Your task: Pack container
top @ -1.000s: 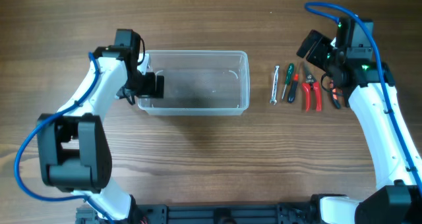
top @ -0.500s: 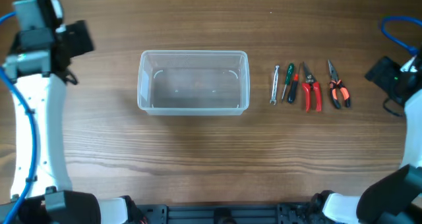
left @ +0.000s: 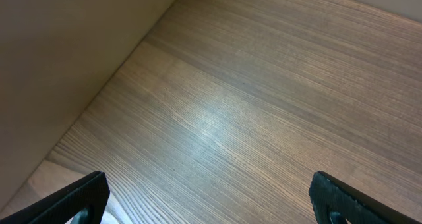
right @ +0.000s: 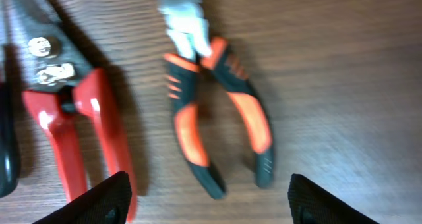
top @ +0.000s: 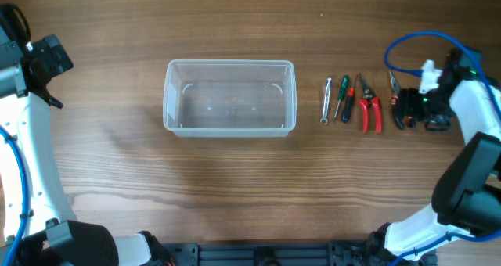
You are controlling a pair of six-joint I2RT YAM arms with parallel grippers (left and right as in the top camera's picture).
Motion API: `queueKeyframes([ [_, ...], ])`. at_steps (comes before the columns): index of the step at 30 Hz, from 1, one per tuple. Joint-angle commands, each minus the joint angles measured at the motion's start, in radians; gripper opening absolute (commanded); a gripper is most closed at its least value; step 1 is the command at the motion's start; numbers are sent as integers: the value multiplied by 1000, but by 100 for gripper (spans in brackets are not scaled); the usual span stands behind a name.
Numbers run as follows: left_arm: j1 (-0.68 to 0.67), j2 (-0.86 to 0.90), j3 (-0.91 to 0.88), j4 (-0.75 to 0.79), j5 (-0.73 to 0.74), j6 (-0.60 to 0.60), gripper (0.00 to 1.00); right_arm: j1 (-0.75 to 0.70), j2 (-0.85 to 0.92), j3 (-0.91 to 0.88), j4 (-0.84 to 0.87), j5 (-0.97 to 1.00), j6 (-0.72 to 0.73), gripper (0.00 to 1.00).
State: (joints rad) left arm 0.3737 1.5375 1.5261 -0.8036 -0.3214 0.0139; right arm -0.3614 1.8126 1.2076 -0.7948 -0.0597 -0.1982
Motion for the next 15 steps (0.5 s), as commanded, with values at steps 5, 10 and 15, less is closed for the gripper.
queueKeyframes([
  [5, 4, 7, 8, 0, -13, 1, 100, 29, 92, 11, 12, -8, -86, 59],
  [10, 4, 7, 8, 0, -13, 1, 100, 41, 137, 11, 15, -8, -82, 49],
  [15, 4, 7, 8, 0, -13, 1, 100, 51, 178, 11, 26, -8, -56, 34],
])
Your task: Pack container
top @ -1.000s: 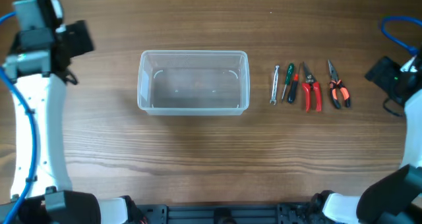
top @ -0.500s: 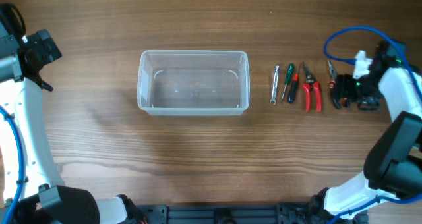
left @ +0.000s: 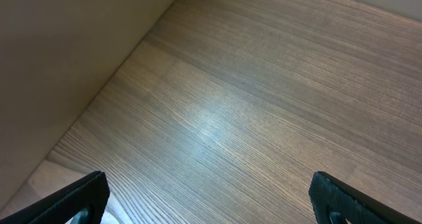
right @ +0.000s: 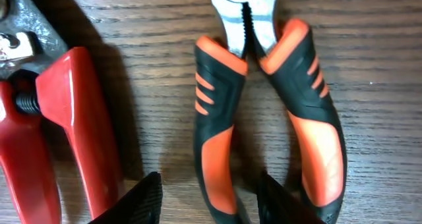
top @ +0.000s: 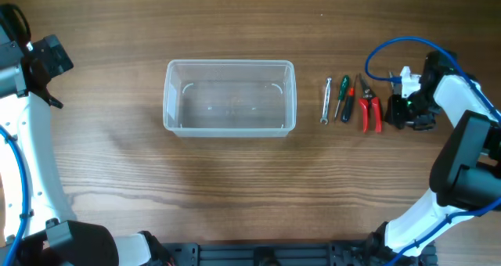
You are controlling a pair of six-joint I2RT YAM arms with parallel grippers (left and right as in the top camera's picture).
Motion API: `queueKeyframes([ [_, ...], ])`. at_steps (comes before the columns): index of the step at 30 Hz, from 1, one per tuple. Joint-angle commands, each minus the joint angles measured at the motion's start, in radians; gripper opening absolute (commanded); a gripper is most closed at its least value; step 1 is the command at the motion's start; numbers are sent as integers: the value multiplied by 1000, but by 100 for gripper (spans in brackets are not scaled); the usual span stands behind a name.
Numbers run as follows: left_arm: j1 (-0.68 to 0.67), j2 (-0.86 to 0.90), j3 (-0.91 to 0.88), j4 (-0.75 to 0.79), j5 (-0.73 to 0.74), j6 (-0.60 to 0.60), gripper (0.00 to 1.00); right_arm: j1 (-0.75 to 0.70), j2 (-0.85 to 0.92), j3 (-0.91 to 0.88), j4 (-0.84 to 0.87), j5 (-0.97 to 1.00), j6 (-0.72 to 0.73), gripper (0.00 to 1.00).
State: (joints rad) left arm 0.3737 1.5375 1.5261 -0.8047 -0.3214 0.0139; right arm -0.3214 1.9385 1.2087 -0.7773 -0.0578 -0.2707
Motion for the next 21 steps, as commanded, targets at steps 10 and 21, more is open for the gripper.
queueKeyframes([
  [10, 4, 7, 8, 1, -13, 1, 100, 14, 17, 154, -148, -12, 100, 4],
  [21, 4, 7, 8, 1, -13, 1, 100, 443, -305, 715, -217, -336, 98, 4],
])
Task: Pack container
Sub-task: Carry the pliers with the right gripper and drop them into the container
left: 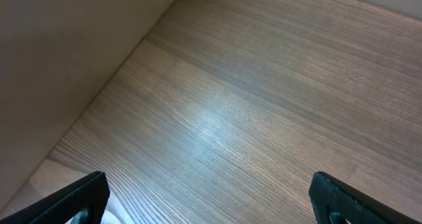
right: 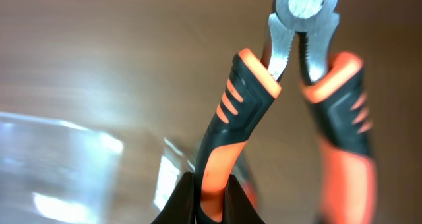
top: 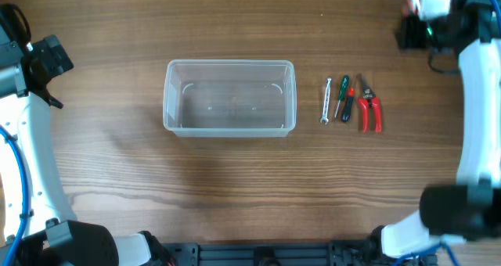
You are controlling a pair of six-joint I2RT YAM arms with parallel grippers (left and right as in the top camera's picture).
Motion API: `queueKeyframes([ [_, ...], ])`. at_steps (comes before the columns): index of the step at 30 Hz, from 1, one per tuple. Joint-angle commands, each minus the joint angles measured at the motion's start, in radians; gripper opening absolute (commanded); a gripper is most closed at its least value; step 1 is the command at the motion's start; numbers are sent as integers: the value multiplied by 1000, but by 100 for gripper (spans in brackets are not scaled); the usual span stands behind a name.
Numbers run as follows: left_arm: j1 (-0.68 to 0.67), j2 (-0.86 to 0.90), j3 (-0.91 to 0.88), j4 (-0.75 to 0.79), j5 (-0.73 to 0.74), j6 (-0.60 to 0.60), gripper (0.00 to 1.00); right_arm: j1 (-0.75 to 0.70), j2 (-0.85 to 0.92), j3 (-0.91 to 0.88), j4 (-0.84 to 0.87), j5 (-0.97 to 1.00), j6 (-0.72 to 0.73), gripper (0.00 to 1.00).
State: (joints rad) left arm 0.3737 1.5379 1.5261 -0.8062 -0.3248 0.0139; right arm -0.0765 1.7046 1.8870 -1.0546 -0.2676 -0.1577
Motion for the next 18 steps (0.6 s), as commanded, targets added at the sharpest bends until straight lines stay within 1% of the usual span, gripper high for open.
queueKeyframes([
  [1, 4, 7, 8, 3, -9, 1, 100, 287, -71, 36, 85, -130, -55, 4],
  [2, 4, 7, 8, 3, -9, 1, 100, 414, -48, 35, 104, -130, -122, 4],
  [3, 4, 7, 8, 3, -9, 1, 100, 491, -21, 35, 108, -129, -179, 4],
  [6, 4, 7, 8, 3, -9, 1, 100, 673, 97, 35, 95, -91, -358, 4],
  [7, 4, 7, 8, 3, -9, 1, 100, 739, 180, 35, 89, -41, -441, 4],
  [9, 4, 7, 8, 3, -9, 1, 100, 783, 275, 35, 88, 39, -510, 4],
  [12, 4, 7, 8, 3, -9, 1, 100, 797, 400, 35, 89, 143, -621, 4],
  [14, 4, 7, 8, 3, -9, 1, 100, 794, 459, 35, 89, 144, -684, 4],
  [18, 4, 7, 8, 3, -9, 1, 100, 786, 519, 35, 97, 145, -740, 4],
])
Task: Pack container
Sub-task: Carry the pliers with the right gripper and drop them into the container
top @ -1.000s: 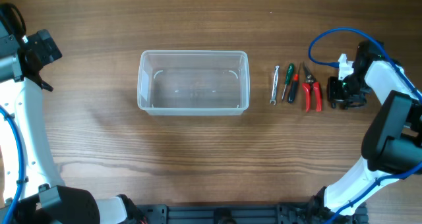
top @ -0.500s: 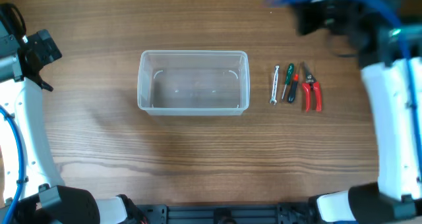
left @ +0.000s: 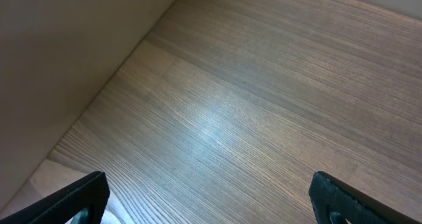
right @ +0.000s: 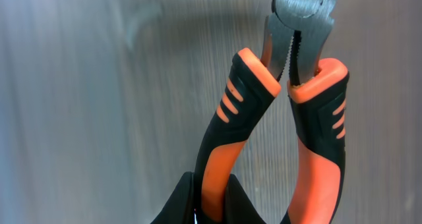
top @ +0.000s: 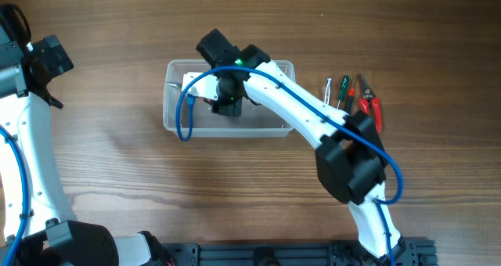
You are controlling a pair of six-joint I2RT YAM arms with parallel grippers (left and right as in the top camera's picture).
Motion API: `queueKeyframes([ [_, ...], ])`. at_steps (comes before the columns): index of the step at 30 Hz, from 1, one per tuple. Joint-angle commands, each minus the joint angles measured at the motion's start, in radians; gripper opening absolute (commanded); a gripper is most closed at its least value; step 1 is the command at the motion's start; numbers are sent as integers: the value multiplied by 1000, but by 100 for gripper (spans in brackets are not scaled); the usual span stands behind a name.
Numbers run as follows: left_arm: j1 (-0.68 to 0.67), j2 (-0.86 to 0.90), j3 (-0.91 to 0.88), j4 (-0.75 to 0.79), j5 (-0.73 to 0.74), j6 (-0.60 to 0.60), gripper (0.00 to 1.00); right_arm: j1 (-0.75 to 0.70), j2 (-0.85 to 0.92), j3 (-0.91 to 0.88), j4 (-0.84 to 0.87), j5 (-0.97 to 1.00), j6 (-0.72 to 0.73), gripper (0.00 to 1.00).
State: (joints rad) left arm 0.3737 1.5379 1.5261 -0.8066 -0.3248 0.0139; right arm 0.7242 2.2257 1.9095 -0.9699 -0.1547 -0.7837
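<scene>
The clear plastic container (top: 174,117) stands at the table's middle. My right gripper (top: 228,102) hangs over its inside, and in the overhead view it covers what it holds. In the right wrist view my right gripper (right: 212,201) is shut on the left handle of the orange-and-black pliers (right: 280,132). The pliers point away from the camera, with the container's frosted floor behind them. My left gripper (top: 48,62) is at the far left edge. In its own view my left gripper (left: 206,201) is open over bare wood.
Right of the container lie a small wrench (top: 326,100), a green screwdriver (top: 343,92) and red shears (top: 371,111), side by side. My right arm stretches across them from the lower right. The table's back edge meets a wall in the left wrist view.
My right gripper, which held the pliers high at the table's far right corner, is now over the inside of the container, still shut on them. The left arm has not moved.
My right gripper was open above the pliers lying right of the shears. Then it stood low, with its fingers around one handle. Later it was shut on that handle, with the pliers off the table. Now it holds them inside the container.
</scene>
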Motion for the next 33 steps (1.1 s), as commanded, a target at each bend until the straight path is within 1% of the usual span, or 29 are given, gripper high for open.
queueKeyframes([
  [1, 4, 7, 8, 3, -9, 1, 100, -21, 11, 13, 16, 32, -129, 4],
  [4, 4, 7, 8, 3, -9, 1, 100, -51, 34, 13, 32, 15, -134, 4],
  [9, 4, 7, 8, 3, -9, 1, 100, -85, 57, 13, 73, -102, -163, 4],
  [10, 4, 7, 8, 3, -9, 1, 100, -85, 61, 13, 81, -101, -162, 4],
  [11, 4, 7, 8, 3, -9, 1, 100, -85, 65, 13, 89, -100, -156, 15],
  [12, 4, 7, 8, 3, -9, 1, 100, -85, 68, 13, 92, -101, -153, 31],
  [13, 4, 7, 8, 3, -9, 1, 100, -85, 68, 13, 94, -101, -146, 38],
  [15, 4, 7, 8, 3, -9, 1, 100, -85, 61, 15, 96, -74, -79, 50],
  [16, 4, 7, 8, 3, -9, 1, 100, -85, 50, 16, 95, -51, -24, 49],
  [18, 4, 7, 8, 3, -9, 1, 100, -85, 7, 29, 79, 5, 105, 45],
  [19, 4, 7, 8, 3, -9, 1, 100, -86, -31, 48, 52, 29, 155, 41],
  [22, 4, 7, 8, 3, -9, 1, 100, -97, -169, 92, -35, 113, 259, 41],
  [23, 4, 7, 8, 3, -9, 1, 100, -109, -235, 93, -57, 150, 293, 46],
  [25, 4, 7, 8, 3, -9, 1, 100, -158, -357, 93, -85, 181, 358, 59],
  [26, 4, 7, 8, 3, -9, 1, 100, -193, -403, 93, -95, 182, 397, 61],
  [27, 4, 7, 8, 3, -9, 1, 100, -251, -454, 93, -109, 182, 465, 64],
  [29, 4, 7, 8, 3, -9, 1, 100, -391, -507, 92, -151, 181, 595, 72],
  [30, 4, 7, 8, 3, -9, 1, 100, -500, -512, 92, -194, 179, 693, 73],
  [33, 4, 7, 8, 3, -9, 1, 100, -714, -480, 43, -227, 124, 837, 76],
])
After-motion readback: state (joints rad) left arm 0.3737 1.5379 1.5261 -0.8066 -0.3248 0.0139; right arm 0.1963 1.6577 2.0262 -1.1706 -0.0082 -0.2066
